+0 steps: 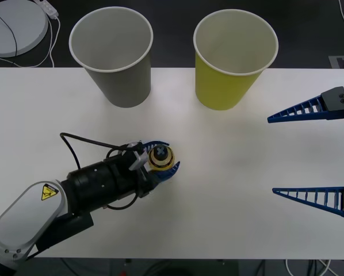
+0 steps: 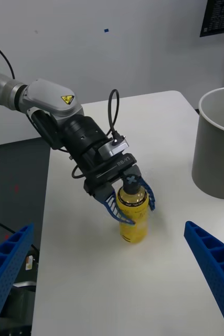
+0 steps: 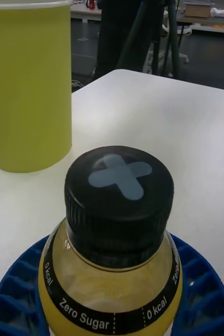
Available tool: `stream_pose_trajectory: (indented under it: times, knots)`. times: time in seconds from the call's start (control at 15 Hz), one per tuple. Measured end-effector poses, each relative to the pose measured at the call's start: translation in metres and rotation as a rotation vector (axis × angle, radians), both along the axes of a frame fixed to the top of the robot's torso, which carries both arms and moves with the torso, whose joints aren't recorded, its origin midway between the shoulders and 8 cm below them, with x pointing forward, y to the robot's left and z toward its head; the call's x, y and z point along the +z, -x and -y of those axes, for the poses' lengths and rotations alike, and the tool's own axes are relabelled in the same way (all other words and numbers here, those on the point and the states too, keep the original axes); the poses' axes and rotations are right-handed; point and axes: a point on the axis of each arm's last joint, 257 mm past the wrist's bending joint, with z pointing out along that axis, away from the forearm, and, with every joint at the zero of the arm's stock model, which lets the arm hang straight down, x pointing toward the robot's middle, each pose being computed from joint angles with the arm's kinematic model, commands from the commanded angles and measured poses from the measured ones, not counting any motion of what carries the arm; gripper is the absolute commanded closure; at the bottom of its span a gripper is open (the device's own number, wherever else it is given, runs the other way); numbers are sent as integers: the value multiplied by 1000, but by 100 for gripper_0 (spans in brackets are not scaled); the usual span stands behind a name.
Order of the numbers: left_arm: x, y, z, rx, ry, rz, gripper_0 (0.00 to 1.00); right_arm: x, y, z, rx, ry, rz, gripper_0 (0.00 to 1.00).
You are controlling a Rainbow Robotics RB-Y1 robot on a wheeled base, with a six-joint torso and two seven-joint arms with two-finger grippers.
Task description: Put the can into the green bin and the plastic bottle into the gray bin
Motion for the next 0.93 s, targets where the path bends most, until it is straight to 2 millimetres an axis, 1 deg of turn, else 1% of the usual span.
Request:
stream_pose_trajectory:
  times: [0.53, 0.93]
  knots:
    - [4, 1, 1, 0, 17, -8, 100, 0, 0, 0, 0, 0, 0, 0]
    - [8, 2, -12, 1, 2, -21, 100, 0, 0, 0, 0, 0, 0, 0]
